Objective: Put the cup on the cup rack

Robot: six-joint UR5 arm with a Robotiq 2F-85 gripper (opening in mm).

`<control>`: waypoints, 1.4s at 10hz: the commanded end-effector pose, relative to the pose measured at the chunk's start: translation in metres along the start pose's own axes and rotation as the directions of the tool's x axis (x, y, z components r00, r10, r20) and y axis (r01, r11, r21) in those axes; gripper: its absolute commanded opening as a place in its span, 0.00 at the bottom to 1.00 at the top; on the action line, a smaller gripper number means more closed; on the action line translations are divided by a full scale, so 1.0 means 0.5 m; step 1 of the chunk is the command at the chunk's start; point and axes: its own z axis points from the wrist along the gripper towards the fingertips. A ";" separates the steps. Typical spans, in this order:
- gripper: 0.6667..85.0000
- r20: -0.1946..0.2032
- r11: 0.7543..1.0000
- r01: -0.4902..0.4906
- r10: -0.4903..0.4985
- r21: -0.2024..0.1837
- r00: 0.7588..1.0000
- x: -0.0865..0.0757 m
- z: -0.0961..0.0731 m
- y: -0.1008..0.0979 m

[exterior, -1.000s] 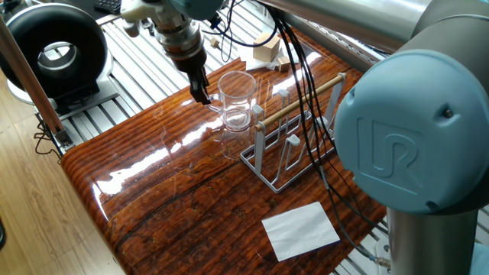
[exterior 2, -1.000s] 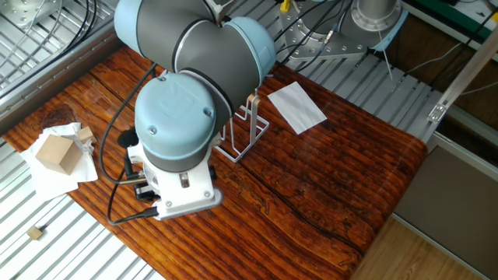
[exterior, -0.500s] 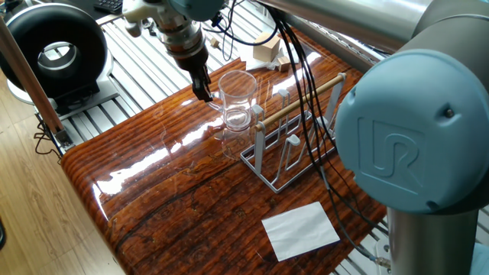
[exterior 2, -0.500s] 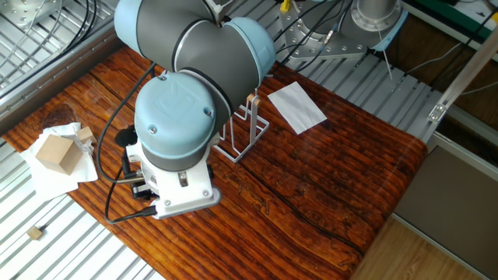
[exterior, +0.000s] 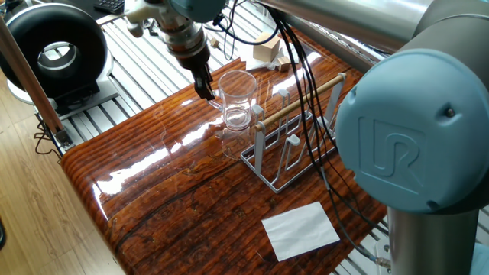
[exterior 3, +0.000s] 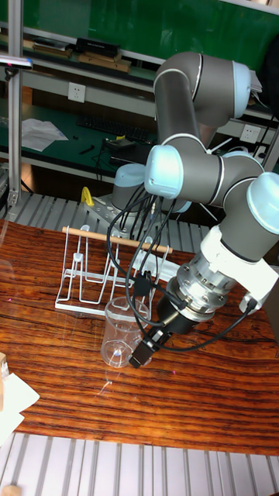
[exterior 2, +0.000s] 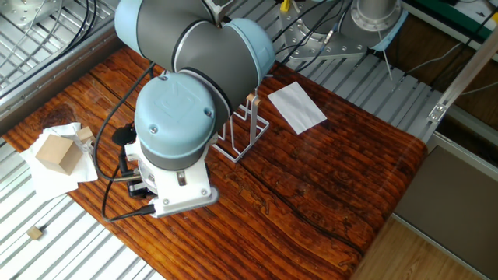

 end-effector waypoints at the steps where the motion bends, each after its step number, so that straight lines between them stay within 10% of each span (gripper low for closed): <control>1: 0.61 0.011 1.000 -0.017 0.017 -0.017 1.000 -0.001 -0.007 0.008; 6: 0.62 0.012 0.999 -0.032 0.032 -0.003 0.999 0.007 -0.057 0.025; 8: 0.65 -0.069 0.995 -0.002 0.009 0.098 0.998 0.036 -0.094 -0.007; 11: 0.65 -0.078 0.993 -0.022 0.031 0.113 0.996 0.032 -0.125 0.018; 14: 0.66 -0.132 0.979 0.010 0.017 0.206 0.991 0.054 -0.134 -0.014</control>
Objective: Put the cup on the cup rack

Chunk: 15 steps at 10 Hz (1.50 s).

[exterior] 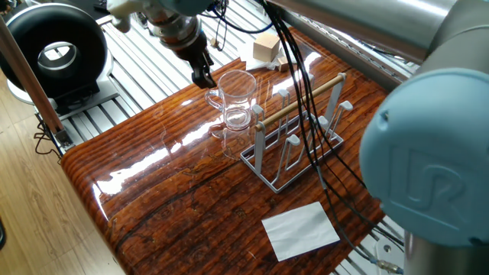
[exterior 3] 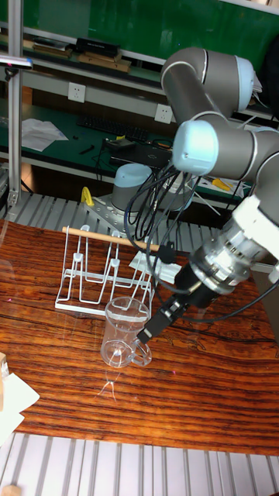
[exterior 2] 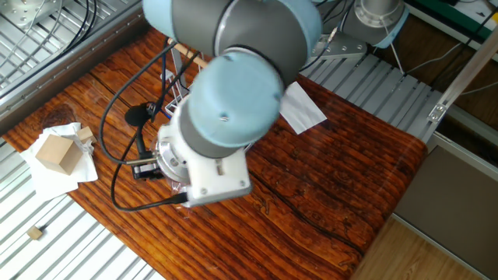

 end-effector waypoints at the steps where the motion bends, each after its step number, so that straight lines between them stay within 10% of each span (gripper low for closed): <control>1: 0.66 -0.035 0.996 0.008 -0.005 0.085 0.999 0.015 -0.014 -0.025; 5: 0.66 -0.071 0.984 0.007 0.006 0.179 0.997 0.035 -0.028 -0.055; 15: 0.63 -0.051 0.982 0.037 -0.028 0.183 0.998 0.037 -0.008 -0.074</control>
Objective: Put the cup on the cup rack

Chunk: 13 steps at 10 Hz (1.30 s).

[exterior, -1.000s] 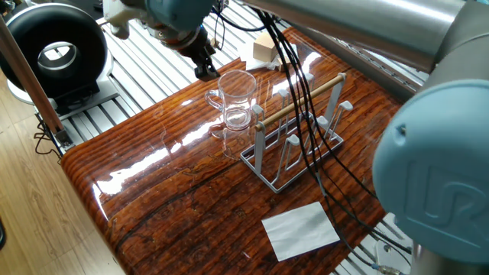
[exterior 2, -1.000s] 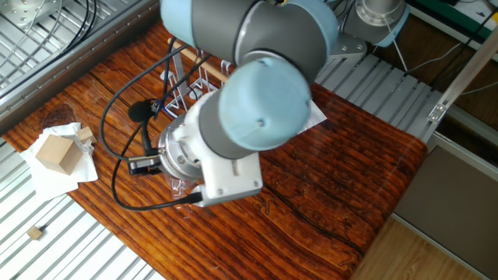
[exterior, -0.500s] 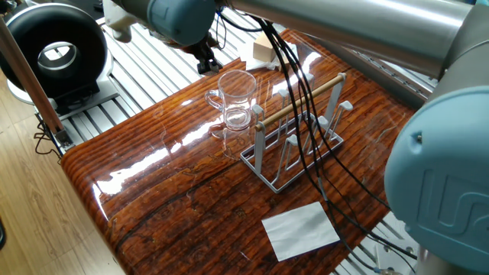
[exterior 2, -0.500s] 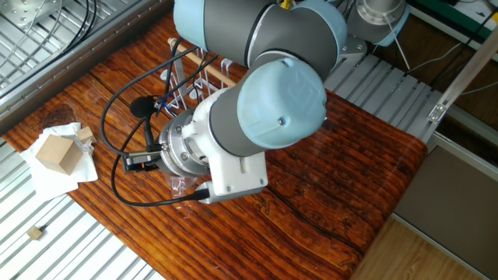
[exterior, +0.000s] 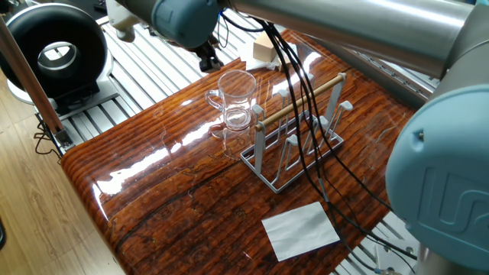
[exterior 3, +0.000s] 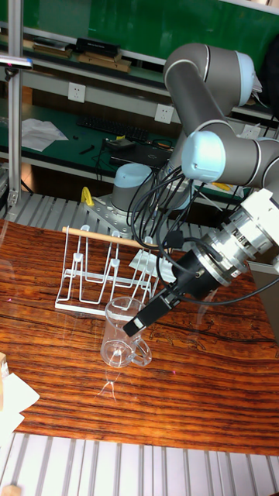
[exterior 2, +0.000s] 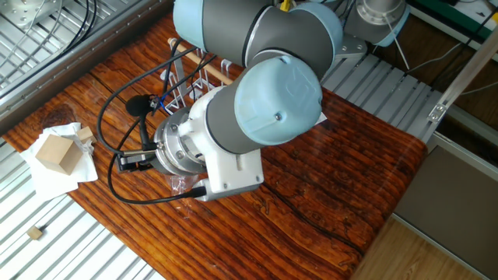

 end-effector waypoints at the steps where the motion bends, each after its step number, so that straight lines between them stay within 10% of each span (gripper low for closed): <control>1: 0.63 0.003 1.000 0.016 -0.015 -0.013 1.000 0.003 0.005 0.003; 8: 0.60 0.033 0.997 -0.064 0.063 0.030 0.997 -0.012 0.005 -0.021; 13: 0.61 -0.012 0.986 -0.023 0.025 0.165 1.000 0.013 -0.001 -0.090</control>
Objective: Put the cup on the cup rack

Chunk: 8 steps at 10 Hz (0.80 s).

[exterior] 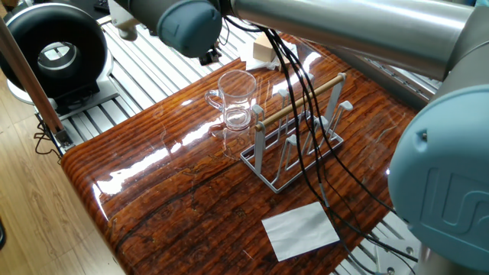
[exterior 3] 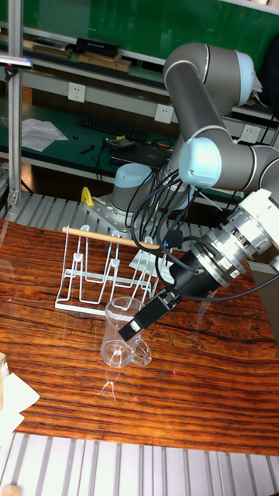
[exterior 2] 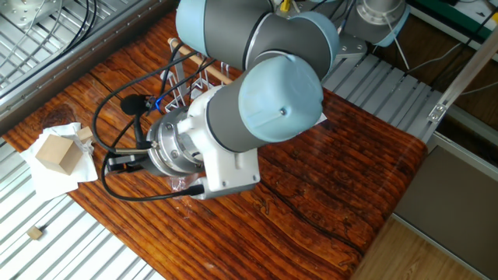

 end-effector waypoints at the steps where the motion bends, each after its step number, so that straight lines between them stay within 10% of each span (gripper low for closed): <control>1: 0.61 -0.015 0.998 -0.010 0.011 0.069 1.000 0.011 0.000 -0.037; 8: 0.62 -0.068 0.996 0.017 -0.010 0.093 0.998 0.023 -0.033 -0.036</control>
